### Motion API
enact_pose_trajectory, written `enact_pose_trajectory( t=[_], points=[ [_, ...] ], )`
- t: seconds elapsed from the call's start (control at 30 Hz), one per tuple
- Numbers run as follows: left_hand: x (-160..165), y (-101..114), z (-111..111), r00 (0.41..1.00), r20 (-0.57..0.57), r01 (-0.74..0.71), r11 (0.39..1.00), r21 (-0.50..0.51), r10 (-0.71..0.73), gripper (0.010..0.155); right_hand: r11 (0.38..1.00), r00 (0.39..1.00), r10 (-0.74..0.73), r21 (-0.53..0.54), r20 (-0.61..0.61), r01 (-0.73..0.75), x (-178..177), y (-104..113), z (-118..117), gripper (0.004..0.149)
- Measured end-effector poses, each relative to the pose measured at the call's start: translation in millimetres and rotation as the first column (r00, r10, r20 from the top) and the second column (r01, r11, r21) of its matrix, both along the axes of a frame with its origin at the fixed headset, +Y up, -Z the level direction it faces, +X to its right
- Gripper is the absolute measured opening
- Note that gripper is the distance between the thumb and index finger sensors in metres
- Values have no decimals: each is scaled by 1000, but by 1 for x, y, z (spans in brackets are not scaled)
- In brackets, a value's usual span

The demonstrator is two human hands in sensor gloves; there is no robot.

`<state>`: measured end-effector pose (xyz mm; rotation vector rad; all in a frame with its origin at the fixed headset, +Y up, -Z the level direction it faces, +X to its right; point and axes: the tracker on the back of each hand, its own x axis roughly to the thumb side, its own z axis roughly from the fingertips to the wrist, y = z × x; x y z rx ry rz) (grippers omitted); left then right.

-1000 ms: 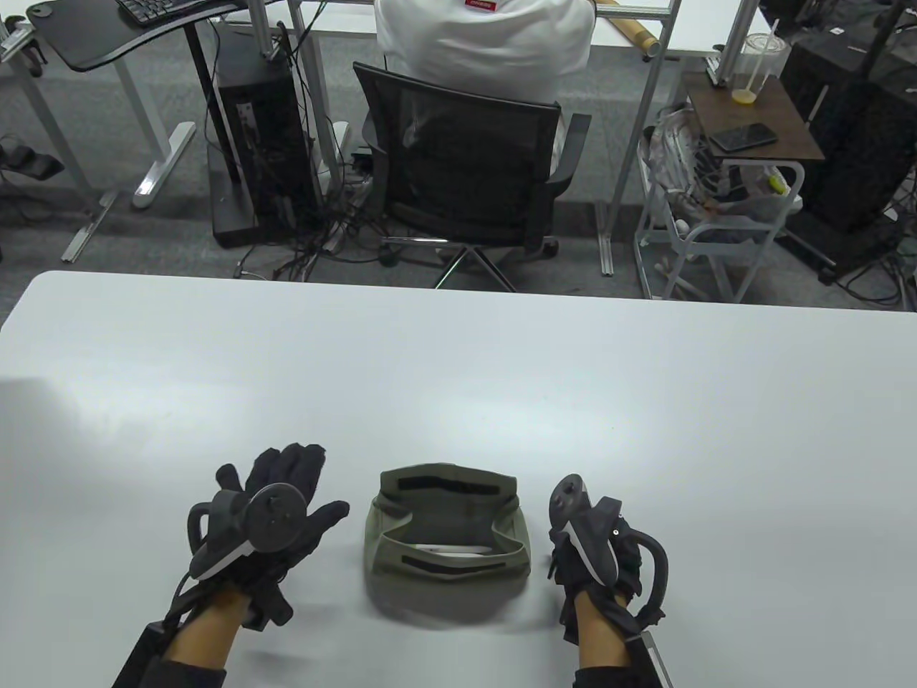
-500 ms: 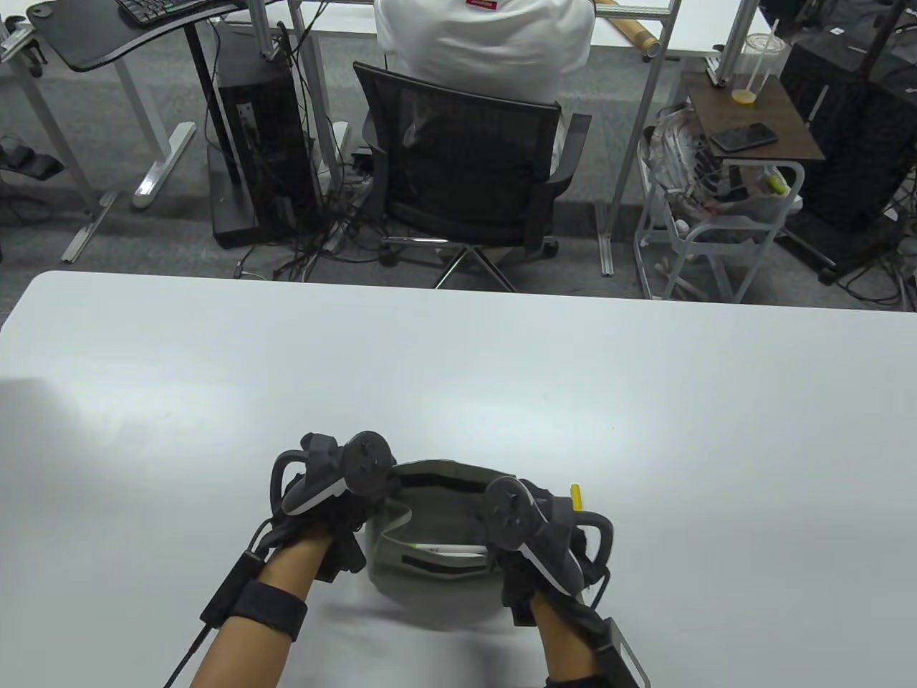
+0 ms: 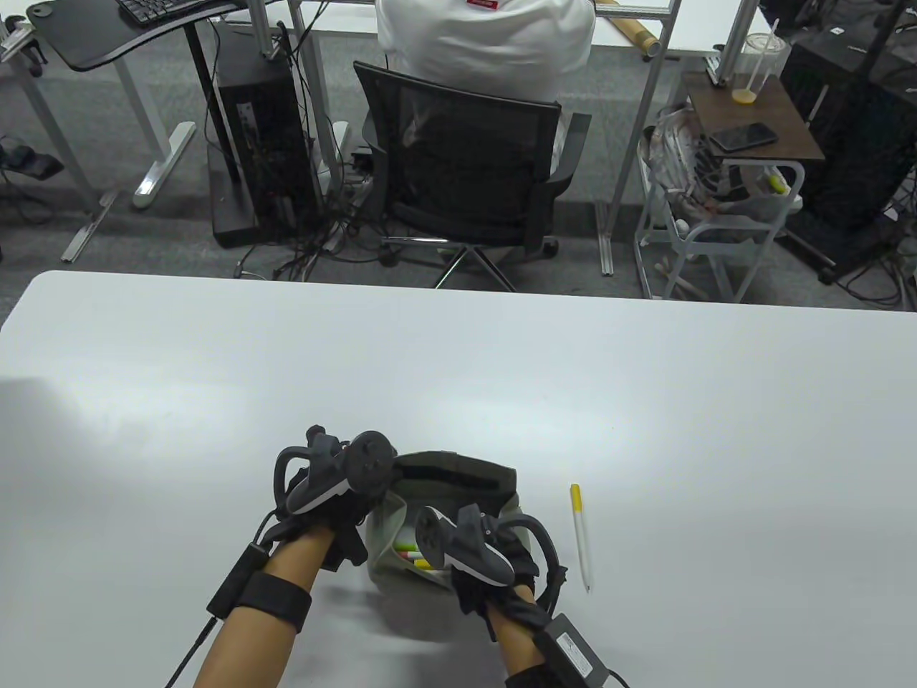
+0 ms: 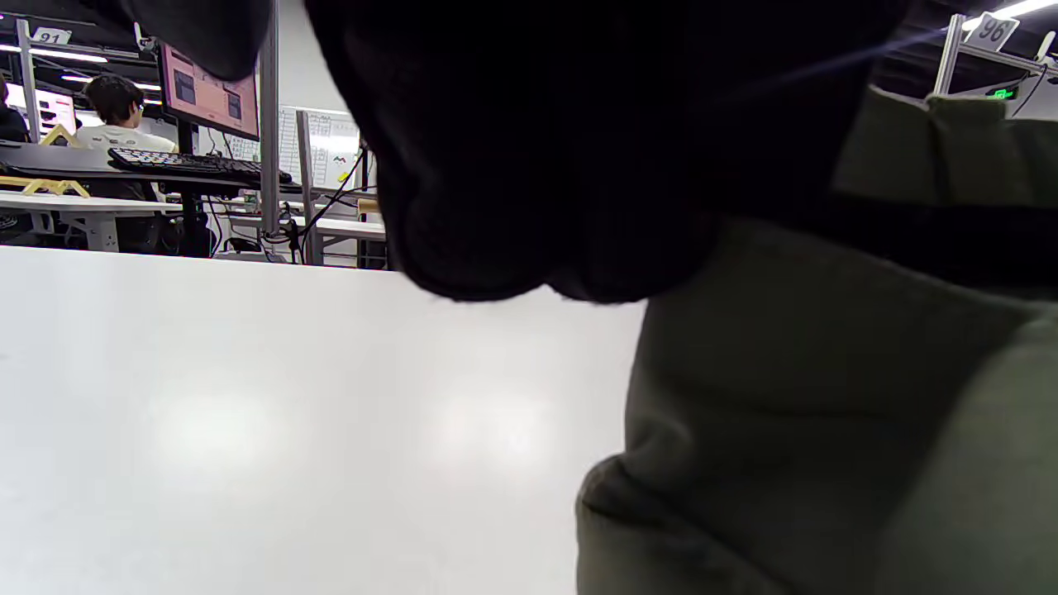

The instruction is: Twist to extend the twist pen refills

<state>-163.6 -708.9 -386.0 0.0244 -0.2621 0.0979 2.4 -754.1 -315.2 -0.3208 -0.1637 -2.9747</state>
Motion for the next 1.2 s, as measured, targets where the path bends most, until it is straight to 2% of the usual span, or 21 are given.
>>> enact_pose_trajectory(
  t=[0.03,0.23,0.43,0.53,0.6,0.8,0.87,0.97,1.07,1.13,1.2],
  points=[
    [0,0,0,1000,-1,-5,1000,-3,5,43,1000,1000,3,22,-1,-3,-1,0,-1,47],
    [1,0,1,1000,8,12,1000,-1,-12,43,999,1000,19,-38,9,-19,-3,-3,-6,48],
    [2,1,2,1000,0,19,1000,-1,-19,42,996,996,75,56,-48,-73,-7,-4,0,43],
    [2,2,2,1000,-3,27,1000,-1,-27,42,992,993,116,57,-23,-115,-6,0,0,44],
    [2,2,2,1000,-3,30,1000,-4,-30,42,994,996,87,60,4,-87,-3,5,1,45],
    [2,3,1,1000,2,27,1000,-10,-27,43,986,988,-149,89,51,144,21,31,6,46],
    [1,5,3,1000,2,16,1000,-20,-16,43,963,970,-240,141,45,231,29,42,10,46],
    [-2,16,9,1000,7,-4,999,-35,4,52,878,899,-436,233,28,419,43,60,19,46],
    [-7,39,18,997,9,-82,997,-5,82,59,783,836,-549,349,-5,516,52,71,26,46],
    [-10,67,29,980,26,-197,979,56,196,59,714,779,-626,385,-22,585,56,76,30,46],
    [-9,87,38,959,54,-282,955,91,278,58,679,750,-661,402,-31,614,55,79,33,46]
  ],
)
